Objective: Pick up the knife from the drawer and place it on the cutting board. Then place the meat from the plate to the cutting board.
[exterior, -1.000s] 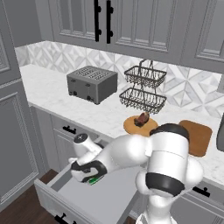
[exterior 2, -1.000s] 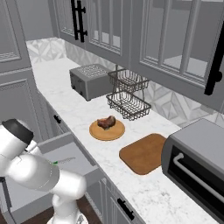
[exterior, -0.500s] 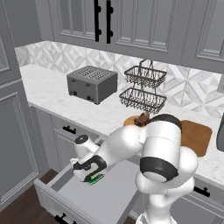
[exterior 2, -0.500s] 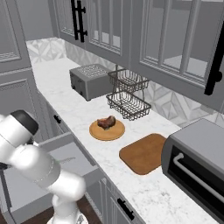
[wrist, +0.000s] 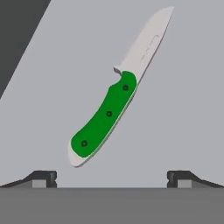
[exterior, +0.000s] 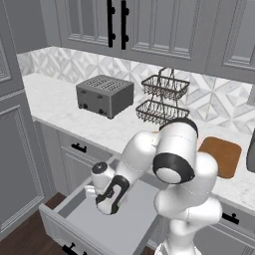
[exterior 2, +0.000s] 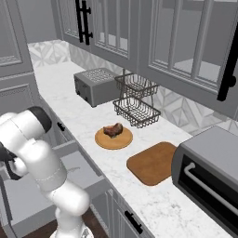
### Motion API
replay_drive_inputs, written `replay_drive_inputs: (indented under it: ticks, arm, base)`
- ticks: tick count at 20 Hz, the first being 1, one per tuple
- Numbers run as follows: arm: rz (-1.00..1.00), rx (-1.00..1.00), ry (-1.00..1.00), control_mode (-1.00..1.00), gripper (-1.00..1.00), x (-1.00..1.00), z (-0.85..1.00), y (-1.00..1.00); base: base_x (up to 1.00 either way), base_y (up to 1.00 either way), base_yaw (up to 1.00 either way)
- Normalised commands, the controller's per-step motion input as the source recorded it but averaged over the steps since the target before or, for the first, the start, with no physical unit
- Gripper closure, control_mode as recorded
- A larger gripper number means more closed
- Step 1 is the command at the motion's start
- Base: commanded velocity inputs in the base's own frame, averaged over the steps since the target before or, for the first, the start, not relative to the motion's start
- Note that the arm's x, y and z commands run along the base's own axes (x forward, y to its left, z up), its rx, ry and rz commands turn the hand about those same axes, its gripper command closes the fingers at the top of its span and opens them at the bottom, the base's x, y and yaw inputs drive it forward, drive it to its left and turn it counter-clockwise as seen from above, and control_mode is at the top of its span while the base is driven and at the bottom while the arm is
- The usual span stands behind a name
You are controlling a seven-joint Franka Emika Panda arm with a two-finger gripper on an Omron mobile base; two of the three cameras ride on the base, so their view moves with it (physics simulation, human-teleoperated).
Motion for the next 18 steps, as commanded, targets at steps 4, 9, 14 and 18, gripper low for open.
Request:
replay_drive_inputs:
  ticks: [4,9,14,18]
  arm:
    - [-0.03,0.00,-0.03,-1.00,-1.00,0.14,0.00,0.00]
    - [-0.01,0.00,-0.01,-1.00,-1.00,0.09,-0.04,0.00]
    - [0.00,0.00,-0.01,-1.00,-1.00,0.06,-0.20,0.00]
    - [0.00,0.00,-0.01,-1.00,-1.00,0.18,-0.23,0.00]
  base:
    - [0.00,0.00,0.00]
    - [0.00,0.00,0.00]
    - [0.00,0.00,0.00]
    - [0.00,0.00,0.00]
